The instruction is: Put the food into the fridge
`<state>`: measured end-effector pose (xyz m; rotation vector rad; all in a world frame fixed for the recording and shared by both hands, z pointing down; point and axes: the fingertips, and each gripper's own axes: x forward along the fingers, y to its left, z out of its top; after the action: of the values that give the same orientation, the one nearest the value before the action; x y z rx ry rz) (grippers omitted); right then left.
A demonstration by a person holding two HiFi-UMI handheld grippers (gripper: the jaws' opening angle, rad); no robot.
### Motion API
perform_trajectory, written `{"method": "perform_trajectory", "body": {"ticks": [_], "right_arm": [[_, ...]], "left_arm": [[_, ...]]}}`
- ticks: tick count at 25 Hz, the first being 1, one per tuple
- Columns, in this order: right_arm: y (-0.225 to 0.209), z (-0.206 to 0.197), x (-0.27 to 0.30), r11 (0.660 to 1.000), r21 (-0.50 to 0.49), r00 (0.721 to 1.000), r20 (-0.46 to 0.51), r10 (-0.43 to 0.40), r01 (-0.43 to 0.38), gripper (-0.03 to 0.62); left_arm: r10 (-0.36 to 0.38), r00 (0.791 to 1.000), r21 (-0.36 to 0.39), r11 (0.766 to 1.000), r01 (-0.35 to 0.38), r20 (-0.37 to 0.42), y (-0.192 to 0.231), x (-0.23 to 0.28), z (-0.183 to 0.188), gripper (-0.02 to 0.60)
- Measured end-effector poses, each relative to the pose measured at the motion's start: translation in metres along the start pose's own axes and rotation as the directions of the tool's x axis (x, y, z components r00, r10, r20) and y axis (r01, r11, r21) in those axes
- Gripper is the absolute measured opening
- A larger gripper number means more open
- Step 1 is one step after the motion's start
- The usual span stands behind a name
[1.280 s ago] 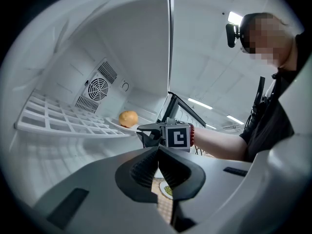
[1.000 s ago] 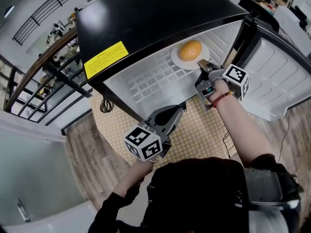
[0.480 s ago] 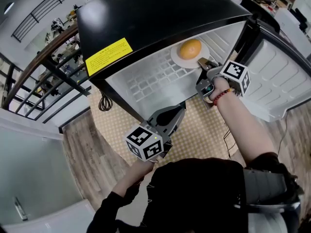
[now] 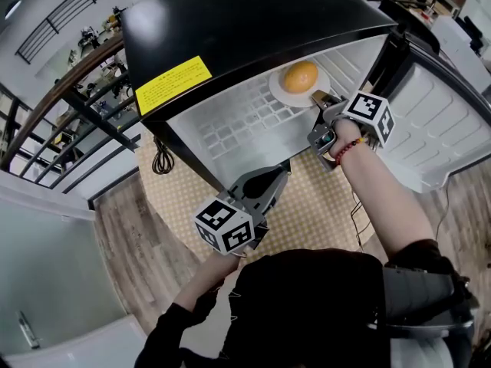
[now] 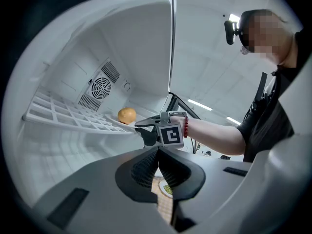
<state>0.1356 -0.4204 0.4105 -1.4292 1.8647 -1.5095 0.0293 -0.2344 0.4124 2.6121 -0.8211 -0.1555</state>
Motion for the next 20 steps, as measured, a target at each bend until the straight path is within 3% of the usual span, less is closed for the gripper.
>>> {"method": "perform_trajectory", "body": {"ticks": [11,20], "right_arm": [[-0.0050,-0.0028,-0.0011,0.999,-0.005,0.998,-0.018,-0.052,0.052,0.048],[-0.0025,-0.0018,-0.0039,0.984,-0.146,0.995,-0.006,-0.103,0.101,0.064]], "left_arm": [[-0.014,1.000,-0.010,1.000,0.014,0.006,-0.0020,-0.0012,0.0001,0.012],[-0.016,1.000,-0.016,1.000,0.016,0.014,-0.0020,-0.0025,0.0005,0.012]]}}
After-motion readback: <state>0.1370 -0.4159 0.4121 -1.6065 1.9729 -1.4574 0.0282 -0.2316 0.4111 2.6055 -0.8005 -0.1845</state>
